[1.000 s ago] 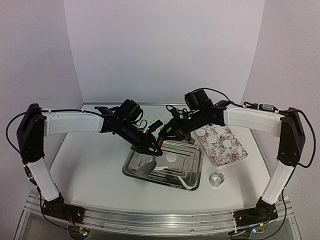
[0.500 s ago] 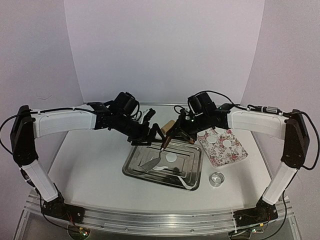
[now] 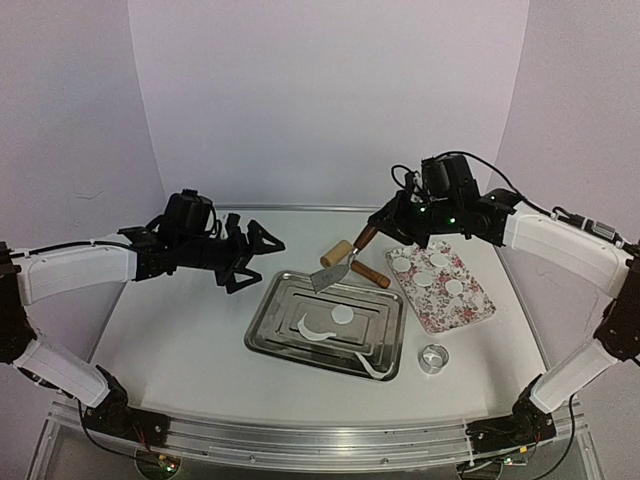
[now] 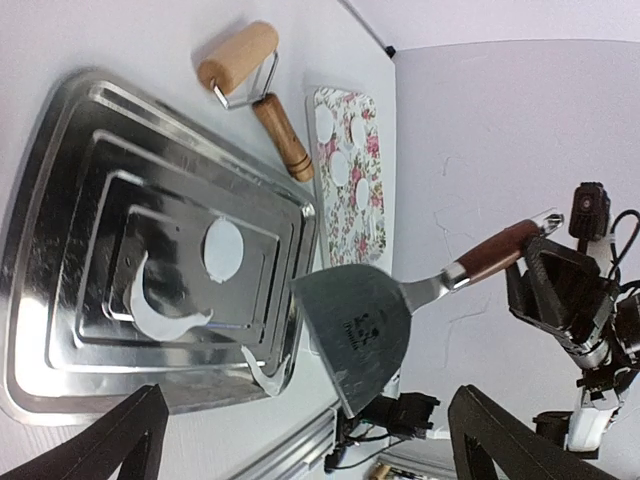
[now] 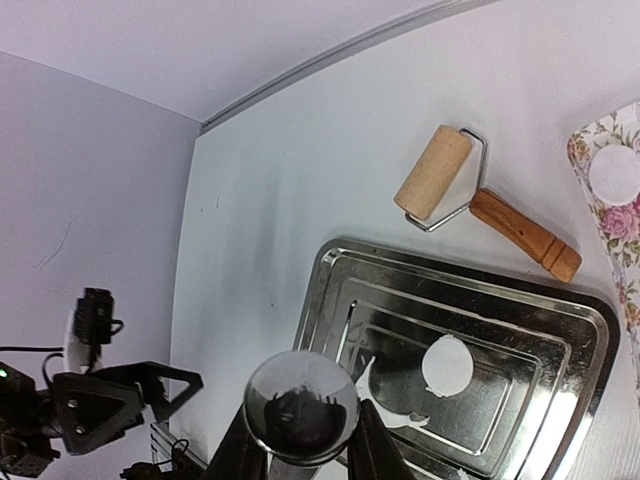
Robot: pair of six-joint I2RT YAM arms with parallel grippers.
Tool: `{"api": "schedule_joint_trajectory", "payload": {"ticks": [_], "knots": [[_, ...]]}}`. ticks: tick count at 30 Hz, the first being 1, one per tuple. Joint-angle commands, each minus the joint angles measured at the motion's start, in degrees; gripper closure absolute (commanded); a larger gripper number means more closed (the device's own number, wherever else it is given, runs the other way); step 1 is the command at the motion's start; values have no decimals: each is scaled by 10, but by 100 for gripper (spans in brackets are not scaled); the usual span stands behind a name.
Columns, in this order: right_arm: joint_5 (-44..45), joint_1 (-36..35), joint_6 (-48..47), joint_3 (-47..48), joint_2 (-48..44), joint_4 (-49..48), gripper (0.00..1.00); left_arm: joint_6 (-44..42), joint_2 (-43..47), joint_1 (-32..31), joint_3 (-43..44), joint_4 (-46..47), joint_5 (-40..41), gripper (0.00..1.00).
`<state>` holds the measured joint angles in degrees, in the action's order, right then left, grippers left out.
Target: Roll out the dumpling wrappers from the dough
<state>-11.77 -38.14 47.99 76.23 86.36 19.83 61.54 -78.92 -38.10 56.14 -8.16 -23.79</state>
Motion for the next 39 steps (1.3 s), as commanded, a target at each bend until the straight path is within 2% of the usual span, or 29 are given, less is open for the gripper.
{"api": "schedule_joint_trajectory", "payload": {"ticks": [1,6,9,13,18,23,26,28,29,31,32,36,37,39], "knots": [[-3,0,-4,25,-34,-77,100,108,-8,-6,-35,138,-81,1],[-27,1,9,23,-37,-127,100,125,-51,-10,-11,169,-110,1],[-41,1,19,19,-38,-153,100,149,-73,-18,-9,223,-118,1],[-50,1,30,6,-43,-185,100,182,-104,-31,-1,293,-135,12],[-48,1,32,-14,-53,-193,100,214,-124,-35,-2,382,-136,44],[-56,1,38,-27,-47,-193,100,230,-142,-36,5,422,-146,64],[-64,1,39,-30,-39,-193,100,248,-142,-35,-12,459,-145,91],[-67,3,39,-34,-35,-192,99,247,-127,-33,-33,463,-128,99],[-71,7,42,-41,-35,-192,91,246,-121,-31,-42,463,-121,100],[-86,18,52,-55,-33,-184,70,239,-104,-23,-61,464,-117,100],[-97,26,55,-61,-32,-181,64,235,-96,-18,-70,462,-119,100],[-166,50,41,-70,-19,-169,28,192,-71,-1,-80,410,-148,100],[-190,54,35,-70,-14,-166,21,177,-67,4,-78,396,-163,100],[-235,60,23,-69,-2,-160,14,151,-63,12,-73,360,-189,100]]}}
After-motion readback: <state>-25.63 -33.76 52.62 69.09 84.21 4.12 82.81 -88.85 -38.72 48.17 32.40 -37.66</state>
